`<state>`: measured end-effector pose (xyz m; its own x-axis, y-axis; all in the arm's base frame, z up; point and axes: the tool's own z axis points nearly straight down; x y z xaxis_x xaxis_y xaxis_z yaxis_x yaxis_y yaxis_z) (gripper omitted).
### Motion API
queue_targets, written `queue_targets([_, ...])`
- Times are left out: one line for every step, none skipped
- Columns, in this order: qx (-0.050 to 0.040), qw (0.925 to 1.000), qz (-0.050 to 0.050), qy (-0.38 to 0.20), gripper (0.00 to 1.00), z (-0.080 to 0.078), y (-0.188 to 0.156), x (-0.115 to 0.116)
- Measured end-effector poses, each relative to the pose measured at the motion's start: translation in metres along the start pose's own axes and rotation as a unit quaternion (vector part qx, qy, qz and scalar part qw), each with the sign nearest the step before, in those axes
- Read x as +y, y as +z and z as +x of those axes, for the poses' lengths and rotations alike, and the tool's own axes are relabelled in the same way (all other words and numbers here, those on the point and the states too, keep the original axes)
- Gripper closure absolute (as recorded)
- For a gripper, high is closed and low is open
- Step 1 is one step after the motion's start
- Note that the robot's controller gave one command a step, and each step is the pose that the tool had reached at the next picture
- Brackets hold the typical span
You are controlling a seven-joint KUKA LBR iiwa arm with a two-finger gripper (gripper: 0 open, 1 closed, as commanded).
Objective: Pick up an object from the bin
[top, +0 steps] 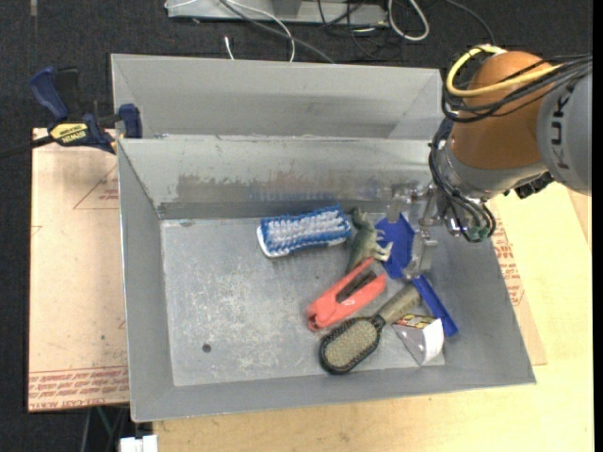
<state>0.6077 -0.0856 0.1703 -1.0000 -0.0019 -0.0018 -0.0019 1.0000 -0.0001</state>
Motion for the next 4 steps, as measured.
queue_targets([0.0000, 1.0000, 0.000, 0.000, 0.00, 0.000, 0.000, 0.000])
queue_targets([-0.0041, 0.9993, 0.001, -0.037, 0.00, -0.010, 0.087, 0.008])
queue_targets([-0.0082, 0.9999, 0.002, -0.011, 1.00, -0.014, 0.095, 0.010])
queue_targets([-0.0058, 1.0000, 0.000, 0.003, 1.00, -0.014, 0.079, 0.012])
